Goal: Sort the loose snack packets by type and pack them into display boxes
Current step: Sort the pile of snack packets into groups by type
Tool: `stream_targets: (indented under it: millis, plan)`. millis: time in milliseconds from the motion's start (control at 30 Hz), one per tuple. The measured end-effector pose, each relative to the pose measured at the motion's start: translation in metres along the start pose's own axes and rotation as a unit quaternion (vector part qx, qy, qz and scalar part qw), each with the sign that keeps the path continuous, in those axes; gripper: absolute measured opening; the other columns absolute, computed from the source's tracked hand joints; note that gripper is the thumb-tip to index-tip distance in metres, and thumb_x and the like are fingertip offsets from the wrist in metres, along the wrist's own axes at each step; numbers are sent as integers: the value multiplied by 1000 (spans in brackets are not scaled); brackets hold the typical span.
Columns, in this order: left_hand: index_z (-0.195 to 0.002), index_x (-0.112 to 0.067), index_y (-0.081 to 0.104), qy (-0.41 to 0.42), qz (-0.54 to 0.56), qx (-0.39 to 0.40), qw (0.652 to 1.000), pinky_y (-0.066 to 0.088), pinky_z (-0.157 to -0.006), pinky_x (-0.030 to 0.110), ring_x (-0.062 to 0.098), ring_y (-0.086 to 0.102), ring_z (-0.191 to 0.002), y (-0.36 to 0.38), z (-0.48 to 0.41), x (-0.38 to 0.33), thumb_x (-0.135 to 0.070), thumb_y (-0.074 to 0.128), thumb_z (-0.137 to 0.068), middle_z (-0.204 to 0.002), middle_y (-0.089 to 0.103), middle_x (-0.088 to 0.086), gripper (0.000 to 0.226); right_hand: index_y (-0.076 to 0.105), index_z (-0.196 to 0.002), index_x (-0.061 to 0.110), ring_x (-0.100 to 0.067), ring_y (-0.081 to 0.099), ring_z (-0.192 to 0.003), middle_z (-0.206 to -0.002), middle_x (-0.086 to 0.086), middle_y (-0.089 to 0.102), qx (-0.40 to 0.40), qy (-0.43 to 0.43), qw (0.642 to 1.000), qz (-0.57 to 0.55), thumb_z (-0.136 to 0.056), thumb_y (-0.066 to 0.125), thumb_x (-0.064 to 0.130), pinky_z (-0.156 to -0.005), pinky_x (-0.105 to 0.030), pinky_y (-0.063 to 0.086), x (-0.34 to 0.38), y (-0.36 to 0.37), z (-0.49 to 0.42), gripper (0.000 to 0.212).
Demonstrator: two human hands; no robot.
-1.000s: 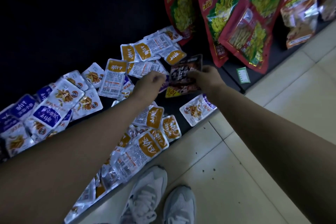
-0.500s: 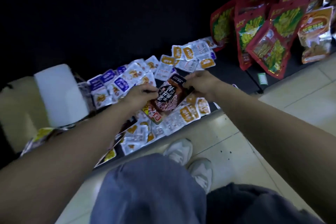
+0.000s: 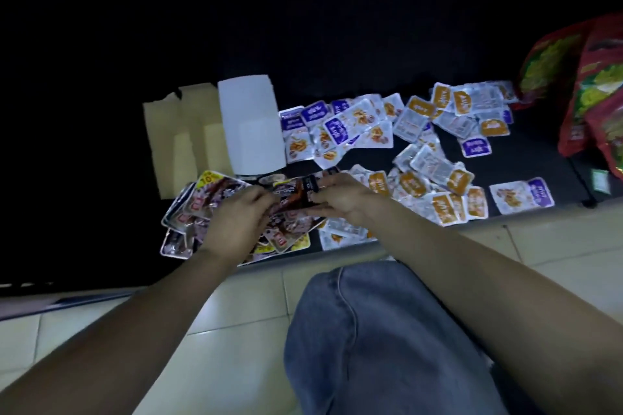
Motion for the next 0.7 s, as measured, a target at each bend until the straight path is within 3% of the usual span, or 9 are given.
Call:
stream_targets:
  millis: [67, 100, 167, 233, 300, 367, 433, 567, 700]
  plan:
    - [-109, -15, 70, -19, -37, 12, 999, 57, -68, 42, 35, 66, -90, 7, 10, 15, 5, 75, -64, -107, 66, 10, 50, 37, -139, 1, -37, 62, -109, -131, -19, 49, 10, -1, 997, 71, -93, 55, -6, -81, -34, 56, -6, 12, -8, 50]
    - [-119, -17, 66, -38, -49, 48, 997, 56, -75, 46, 36, 62, -101, 14, 14, 22, 1, 72, -70, -119, 63, 11, 52, 38, -139, 4, -36, 63, -108, -130, -21, 51, 19, -2, 994, 108, -93, 56, -2, -86, -35, 54, -8, 17, -11, 49]
    - [-141, -23, 45, -74, -75, 140, 985, 45, -95, 48, 34, 41, -131, 31, 23, 33, -21, 60, -89, -148, 38, 8, 54, 43, -138, 9, -30, 60, -108, -130, -17, 52, 42, -6, 985, 169, -93, 59, 7, -90, -35, 53, -11, 22, -15, 48]
    - [-151, -25, 24, -81, -116, 187, 972, 31, -108, 44, 27, 23, -141, 41, 23, 35, -37, 47, -96, -156, 19, 5, 61, 45, -139, 13, -26, 57, -113, -130, -13, 52, 49, -18, 973, 226, -94, 59, 13, -91, -32, 51, -9, 20, -18, 47]
    - [-150, -24, 23, -82, -131, 174, 973, 28, -108, 41, 26, 24, -139, 42, 15, 32, -38, 44, -96, -152, 25, 7, 60, 48, -137, 11, -24, 59, -109, -122, -11, 57, 32, -33, 964, 262, -95, 57, 14, -95, -34, 49, -3, 10, -20, 44]
    - [-143, -20, 39, -87, -129, 157, 975, 33, -104, 40, 28, 31, -132, 40, 2, 29, -35, 47, -95, -141, 36, 10, 51, 53, -132, 8, -24, 60, -105, -115, -12, 59, 12, -42, 964, 264, -96, 56, 13, -92, -36, 50, 3, -5, -21, 37]
    - [-132, -17, 51, -81, -136, 151, 976, 39, -95, 39, 29, 41, -122, 37, -13, 22, -31, 48, -94, -131, 43, 12, 41, 58, -125, 6, -26, 62, -106, -118, -14, 61, -5, -49, 961, 271, -96, 54, 11, -86, -36, 52, 8, -22, -21, 29]
    - [-129, -17, 51, -65, -87, 127, 986, 47, -73, 34, 33, 61, -99, 27, -49, -7, -26, 48, -93, -122, 55, 12, 37, 63, -112, 7, -26, 65, -94, -107, -16, 67, -51, -67, 963, 258, -98, 51, 11, -88, -38, 53, 18, -64, -19, 18]
    - [-119, -16, 61, 0, -23, 102, 995, 47, -73, 34, 31, 61, -97, 28, -96, -56, -22, 49, -94, -113, 61, 10, 29, 62, -108, 5, -25, 63, -83, -100, -16, 65, -76, -78, 959, 261, -98, 50, 9, -79, -38, 52, 28, -116, -18, 16]
Point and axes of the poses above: each hand's wrist, its own z-axis away from the middle knuckle, its own y-axis out of the palm, x = y × z, the point moved 5 cm from there along -z, towards the middle knuckle
